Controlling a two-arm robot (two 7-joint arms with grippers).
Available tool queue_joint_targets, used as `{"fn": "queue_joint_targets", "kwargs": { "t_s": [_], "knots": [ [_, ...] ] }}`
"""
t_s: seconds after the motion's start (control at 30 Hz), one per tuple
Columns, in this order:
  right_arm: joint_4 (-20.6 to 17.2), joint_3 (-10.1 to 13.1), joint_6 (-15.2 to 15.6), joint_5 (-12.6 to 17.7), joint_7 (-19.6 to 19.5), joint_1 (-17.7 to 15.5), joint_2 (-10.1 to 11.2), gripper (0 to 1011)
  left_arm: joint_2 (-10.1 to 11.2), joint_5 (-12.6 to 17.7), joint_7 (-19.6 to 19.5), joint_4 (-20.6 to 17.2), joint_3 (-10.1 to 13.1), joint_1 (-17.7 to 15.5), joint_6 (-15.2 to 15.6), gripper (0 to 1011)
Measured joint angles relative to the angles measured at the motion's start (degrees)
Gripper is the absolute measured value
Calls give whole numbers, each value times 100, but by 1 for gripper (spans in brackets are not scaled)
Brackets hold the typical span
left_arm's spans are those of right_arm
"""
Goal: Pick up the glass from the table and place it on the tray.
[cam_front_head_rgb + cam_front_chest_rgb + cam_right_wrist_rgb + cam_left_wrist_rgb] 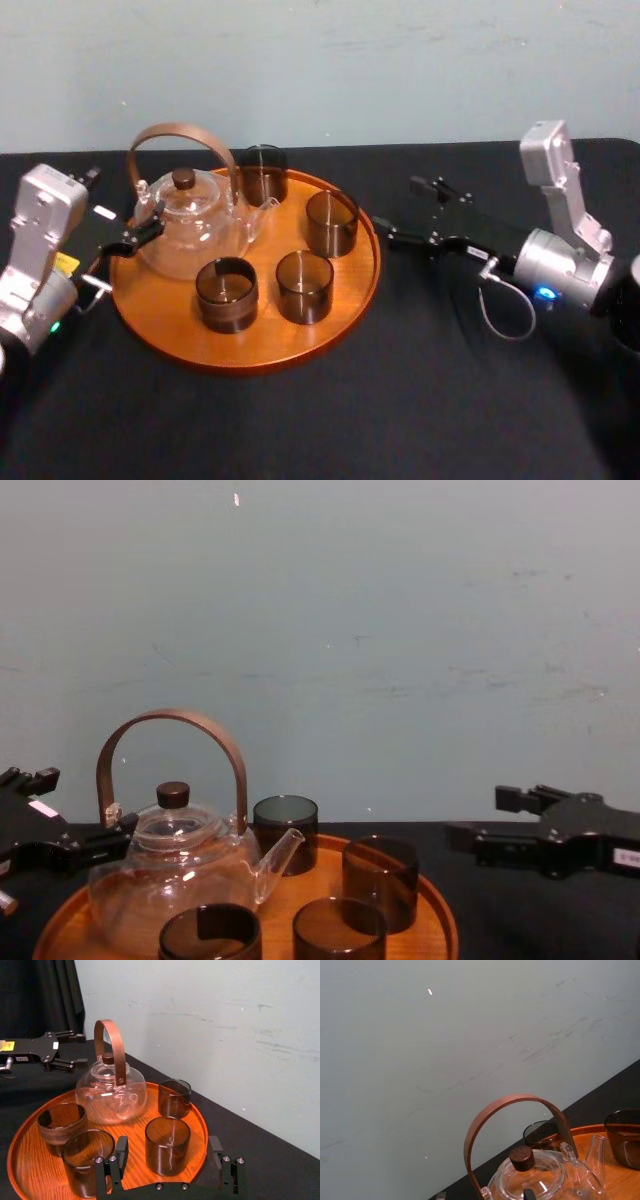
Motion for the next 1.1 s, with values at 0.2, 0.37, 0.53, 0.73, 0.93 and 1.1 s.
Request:
{"fn": "queue_joint_targets", "kwargs": {
  "t_s": [0.2,0.37,0.53,0.73,0.93,1.1],
  "knots": [
    [-184,76,-85,125,-87,-209,155,1002,0,0,0,0,0,0,0,1001],
    [-292,150,-154,224,-165,-388,274,1003,0,0,0,0,0,0,0,1001],
    [-365,220,-213,279,-254,-534,351,1002,0,0,0,0,0,0,0,1001],
    [-398,257,-240,305,-298,-592,372,1002,0,0,0,0,0,0,0,1001],
    [-393,250,-240,302,-294,-584,368,1002,0,0,0,0,0,0,0,1001],
    [-388,246,-240,299,-287,-576,365,1002,0,0,0,0,0,0,0,1001]
  ]
}}
